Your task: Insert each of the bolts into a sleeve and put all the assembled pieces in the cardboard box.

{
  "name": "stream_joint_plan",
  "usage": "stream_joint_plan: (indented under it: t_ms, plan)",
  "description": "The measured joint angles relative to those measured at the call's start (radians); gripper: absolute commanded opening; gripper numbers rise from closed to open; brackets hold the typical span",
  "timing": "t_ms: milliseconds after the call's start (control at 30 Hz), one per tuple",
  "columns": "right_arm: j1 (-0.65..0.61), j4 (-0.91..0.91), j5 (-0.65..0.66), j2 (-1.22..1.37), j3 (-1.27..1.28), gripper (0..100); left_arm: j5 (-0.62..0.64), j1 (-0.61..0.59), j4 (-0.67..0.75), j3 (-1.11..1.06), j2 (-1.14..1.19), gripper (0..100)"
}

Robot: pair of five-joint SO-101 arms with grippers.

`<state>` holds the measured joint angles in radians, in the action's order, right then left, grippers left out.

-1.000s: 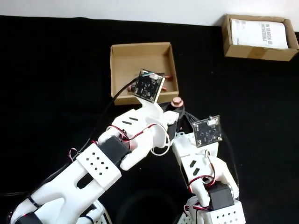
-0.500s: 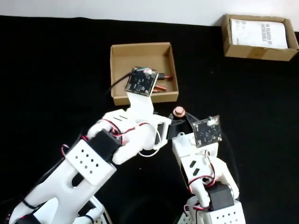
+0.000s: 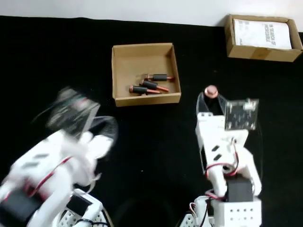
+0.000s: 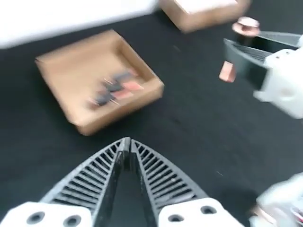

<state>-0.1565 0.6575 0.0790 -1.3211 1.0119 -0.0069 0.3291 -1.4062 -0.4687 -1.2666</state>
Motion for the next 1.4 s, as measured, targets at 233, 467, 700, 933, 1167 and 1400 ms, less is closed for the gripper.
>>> stream_joint_plan:
  t_ms: [233,467,700,933,1167,1400]
  plan:
    - [-0.057,-0.002,0.031,0.44,-0.368,0.7,-0.049,-0.367,0.232,-0.43,-0.368,1]
    - [-0.183,-0.006,0.253,0.947,-0.69,0.7,-0.049,-0.474,0.482,-0.847,-0.526,1]
    - [-0.255,-0.121,0.572,1.424,-0.875,0.7,-0.021,-0.52,0.773,-1.201,-0.517,1]
    - [-0.255,-0.267,0.916,1.775,-1.06,0.7,0.226,-0.54,0.74,-1.211,-0.505,1]
    - [-0.273,-0.184,0.97,1.852,-1.099,1.1,0.316,-0.542,0.695,-1.212,-0.505,1]
    - [-0.316,0.172,0.965,1.791,-1.149,22.9,0.316,-0.542,0.694,-1.212,-0.505,1]
